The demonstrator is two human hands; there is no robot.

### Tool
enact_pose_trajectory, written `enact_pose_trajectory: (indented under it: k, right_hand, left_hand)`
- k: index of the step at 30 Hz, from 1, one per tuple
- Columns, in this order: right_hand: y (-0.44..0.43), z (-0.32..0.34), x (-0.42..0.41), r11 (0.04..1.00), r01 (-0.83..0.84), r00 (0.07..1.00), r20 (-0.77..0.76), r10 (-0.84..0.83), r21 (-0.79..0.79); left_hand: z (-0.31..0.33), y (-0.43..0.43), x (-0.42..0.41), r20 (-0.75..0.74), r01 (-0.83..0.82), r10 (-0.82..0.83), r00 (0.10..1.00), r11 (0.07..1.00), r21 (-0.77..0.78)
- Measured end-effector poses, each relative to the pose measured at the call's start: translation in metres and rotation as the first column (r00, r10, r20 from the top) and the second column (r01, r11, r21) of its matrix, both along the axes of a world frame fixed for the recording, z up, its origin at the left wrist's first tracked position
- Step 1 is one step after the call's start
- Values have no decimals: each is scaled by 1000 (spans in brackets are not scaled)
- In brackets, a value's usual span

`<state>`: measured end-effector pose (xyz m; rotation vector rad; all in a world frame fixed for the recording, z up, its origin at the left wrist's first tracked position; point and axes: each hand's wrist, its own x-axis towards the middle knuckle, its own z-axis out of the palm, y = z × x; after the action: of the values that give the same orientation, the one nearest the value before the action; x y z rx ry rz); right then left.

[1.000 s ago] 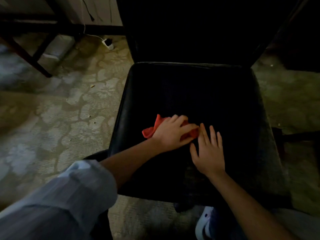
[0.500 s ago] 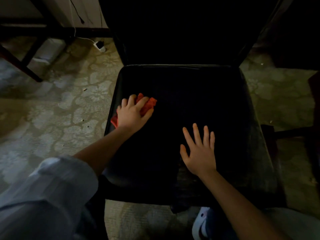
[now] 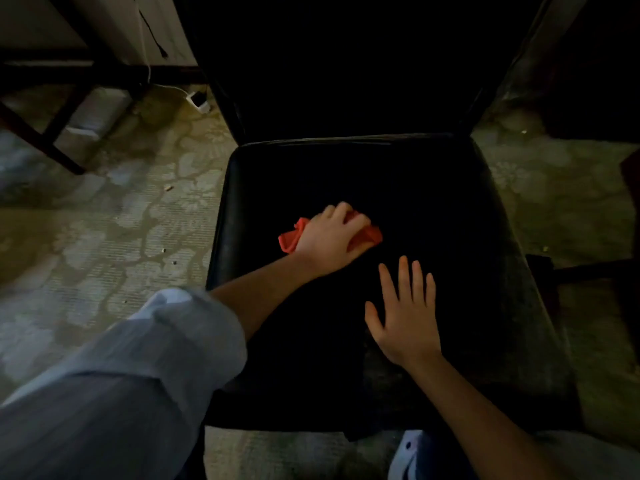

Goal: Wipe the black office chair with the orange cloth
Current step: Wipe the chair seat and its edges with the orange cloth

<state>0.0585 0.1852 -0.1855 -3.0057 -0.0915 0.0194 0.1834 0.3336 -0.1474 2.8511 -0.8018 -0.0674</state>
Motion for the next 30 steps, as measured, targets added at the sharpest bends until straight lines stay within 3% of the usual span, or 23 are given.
enact_pose_trajectory:
  k: [5, 10, 13, 18, 21, 26, 30]
  right_hand:
    - [0, 6, -1, 1000, -8, 1000, 0, 8, -26]
    - [0, 6, 0, 1000, -10, 1000, -20, 10, -18]
    - [-1, 5, 1, 999, -25, 999, -35, 24, -35]
    - [1, 21, 12, 998, -41, 995, -90, 36, -55]
    - [8, 36, 45, 999, 34, 999, -5, -34, -2]
    - [23, 31, 109, 995, 98, 983, -156, -102, -31]
    - [24, 10, 116, 990, 54, 985, -156, -74, -130]
  left_hand:
    - [2, 49, 57, 21, -320, 321, 947, 946, -42]
    - [1, 78, 34, 1, -512, 515, 857, 852, -107]
    - [-3, 66, -8, 22, -431, 436, 900, 895, -117]
    - [-6, 45, -39, 43, -133, 138, 989, 986, -99]
    - [1, 39, -23, 20, -25, 27, 999, 997, -74]
    - [2, 12, 34, 34, -81, 82, 996, 996, -35]
    - [-4, 12, 79, 74, -137, 144, 987, 986, -90]
